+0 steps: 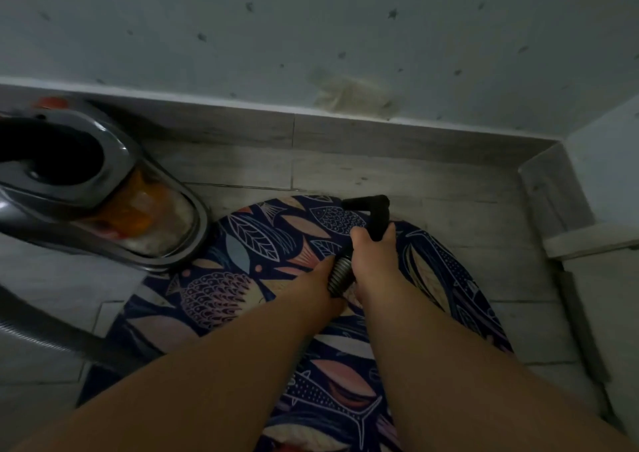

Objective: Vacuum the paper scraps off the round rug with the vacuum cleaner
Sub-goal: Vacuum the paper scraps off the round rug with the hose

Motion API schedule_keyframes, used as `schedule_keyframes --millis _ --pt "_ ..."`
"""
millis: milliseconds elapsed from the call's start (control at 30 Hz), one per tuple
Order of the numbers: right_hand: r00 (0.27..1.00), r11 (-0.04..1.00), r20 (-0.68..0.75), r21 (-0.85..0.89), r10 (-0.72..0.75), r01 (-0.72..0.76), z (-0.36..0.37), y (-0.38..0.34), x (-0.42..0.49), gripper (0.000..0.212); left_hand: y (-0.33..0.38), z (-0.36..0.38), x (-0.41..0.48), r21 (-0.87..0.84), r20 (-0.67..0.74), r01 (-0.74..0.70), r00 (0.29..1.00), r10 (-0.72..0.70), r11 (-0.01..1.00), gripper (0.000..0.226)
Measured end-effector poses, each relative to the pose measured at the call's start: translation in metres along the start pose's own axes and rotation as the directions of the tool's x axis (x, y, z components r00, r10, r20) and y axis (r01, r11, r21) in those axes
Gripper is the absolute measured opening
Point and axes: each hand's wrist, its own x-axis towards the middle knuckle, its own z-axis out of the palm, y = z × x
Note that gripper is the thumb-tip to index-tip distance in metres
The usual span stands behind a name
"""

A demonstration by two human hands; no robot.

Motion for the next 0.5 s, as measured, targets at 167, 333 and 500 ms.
schedule_keyframes --millis 167,333,500 --pt "0.999 0.999 0.029 -0.006 0.033 -0.033 0.026 0.002 0.020 0.077 -0.014 -0.008 0.020 -0.015 -0.008 0.038 0.999 -0.038 0.999 0.080" --pt "0.996 0.999 0.083 -0.042 0.020 -0.016 0.056 0.002 0.018 0.079 -0.038 -0.022 0.017 -0.052 -0.028 0.077 0.997 -0.078 0.996 0.080" --pt "0.986 0.993 0.164 -0.115 0.004 0.015 0.085 0.001 0.001 0.081 -0.066 -0.034 0.005 -0.092 -0.055 0.155 0.986 -0.160 0.984 0.085"
